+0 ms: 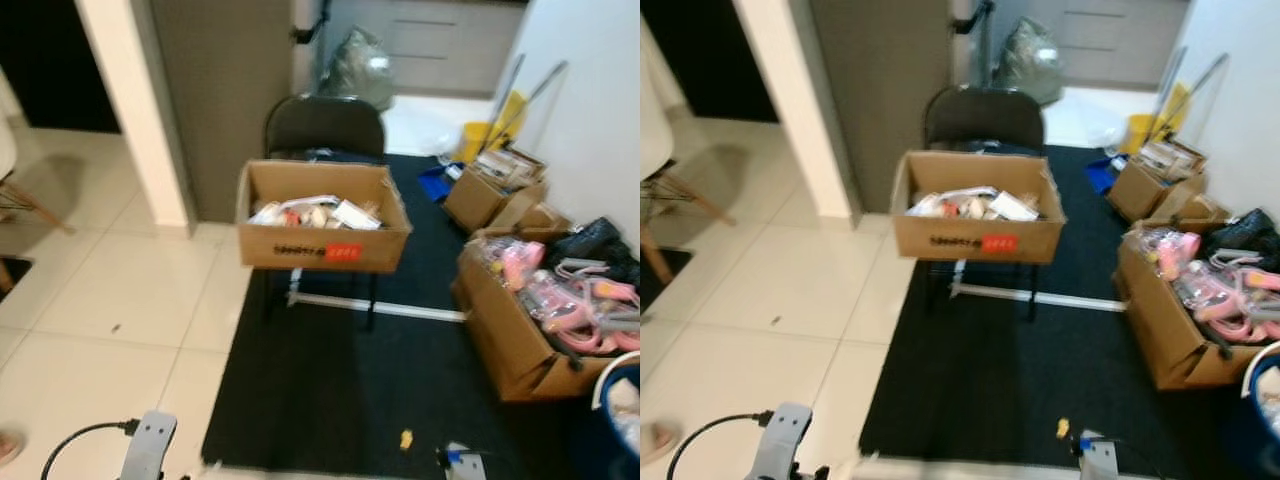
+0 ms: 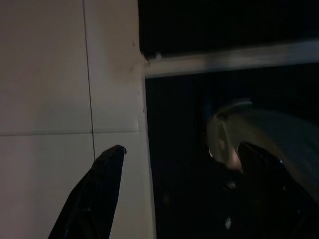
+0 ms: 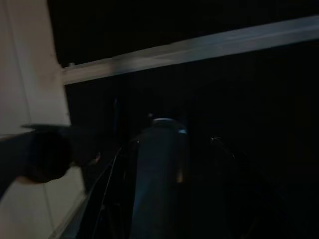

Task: Picking trash to rubbish bin

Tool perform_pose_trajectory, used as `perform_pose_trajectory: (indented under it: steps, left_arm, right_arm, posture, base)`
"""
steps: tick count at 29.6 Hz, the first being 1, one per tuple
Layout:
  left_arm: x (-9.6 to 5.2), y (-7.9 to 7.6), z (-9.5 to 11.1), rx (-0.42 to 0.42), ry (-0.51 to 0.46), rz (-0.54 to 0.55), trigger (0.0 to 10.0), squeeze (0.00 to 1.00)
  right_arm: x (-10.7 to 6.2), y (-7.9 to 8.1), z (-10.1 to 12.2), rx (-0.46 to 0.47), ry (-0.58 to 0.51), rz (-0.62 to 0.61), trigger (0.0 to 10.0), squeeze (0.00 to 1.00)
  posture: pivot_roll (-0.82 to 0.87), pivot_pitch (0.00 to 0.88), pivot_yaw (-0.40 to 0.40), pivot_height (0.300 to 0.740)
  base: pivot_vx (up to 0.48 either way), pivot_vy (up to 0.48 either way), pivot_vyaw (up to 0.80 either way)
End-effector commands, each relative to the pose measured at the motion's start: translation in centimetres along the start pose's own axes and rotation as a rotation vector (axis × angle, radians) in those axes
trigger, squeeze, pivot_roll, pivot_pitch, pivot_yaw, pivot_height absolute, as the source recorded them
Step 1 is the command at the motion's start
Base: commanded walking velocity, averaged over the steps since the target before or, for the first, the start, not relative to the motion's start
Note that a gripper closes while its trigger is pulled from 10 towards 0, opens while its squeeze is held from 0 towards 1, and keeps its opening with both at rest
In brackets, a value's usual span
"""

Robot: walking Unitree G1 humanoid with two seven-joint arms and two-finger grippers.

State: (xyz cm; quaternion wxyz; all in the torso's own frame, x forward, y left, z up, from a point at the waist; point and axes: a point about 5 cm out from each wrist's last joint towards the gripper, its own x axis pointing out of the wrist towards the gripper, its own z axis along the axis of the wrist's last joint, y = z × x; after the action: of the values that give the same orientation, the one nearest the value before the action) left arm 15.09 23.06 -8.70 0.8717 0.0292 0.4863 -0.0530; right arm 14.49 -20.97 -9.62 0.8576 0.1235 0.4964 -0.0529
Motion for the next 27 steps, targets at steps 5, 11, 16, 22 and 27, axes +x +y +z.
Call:
perform_pose_trajectory:
  steps: [5,11,16,22,27]
  left_arm:
    - [0.0,-0.5,-1.2,-0.035,0.048,0.006,10.0,0.0]
    - [-0.3,-1.1,-3.0,-0.053,0.108,0.002,10.0,0.0]
    - [-0.5,-1.5,-4.0,-0.048,0.143,-0.003,10.0,0.0]
    - [-0.5,-1.8,-4.4,-0.042,0.159,-0.01,10.0,0.0]
    - [-0.5,-1.7,-4.2,-0.041,0.157,0.006,10.0,0.0]
  right_arm:
    - [0.0,0.2,-0.5,-0.057,0.031,0.003,10.0,0.0]
    - [0.0,0.2,-0.7,-0.066,0.041,0.008,10.0,0.0]
    - [-0.1,0.1,-1.1,-0.065,0.053,0.013,10.0,0.0]
    - [-0.1,0.1,-1.0,-0.069,0.052,0.012,10.0,0.0]
    - [-0.1,0.1,-0.8,-0.066,0.055,0.02,10.0,0.0]
  posture:
    - [0.11,0.018,-0.013,0.74]
    - [0.1,0.02,-0.011,0.74]
    - [0.1,0.015,-0.007,0.74]
    - [0.09,0.005,-0.007,0.74]
    - [0.09,0.0,-0.009,0.74]
  base:
    - [-0.398,0.0,0.0]
    - [-0.398,0.0,0.0]
    - [-0.398,0.0,0.0]
    - [-0.397,0.0,0.0]
    - [-0.152,0.0,0.0]
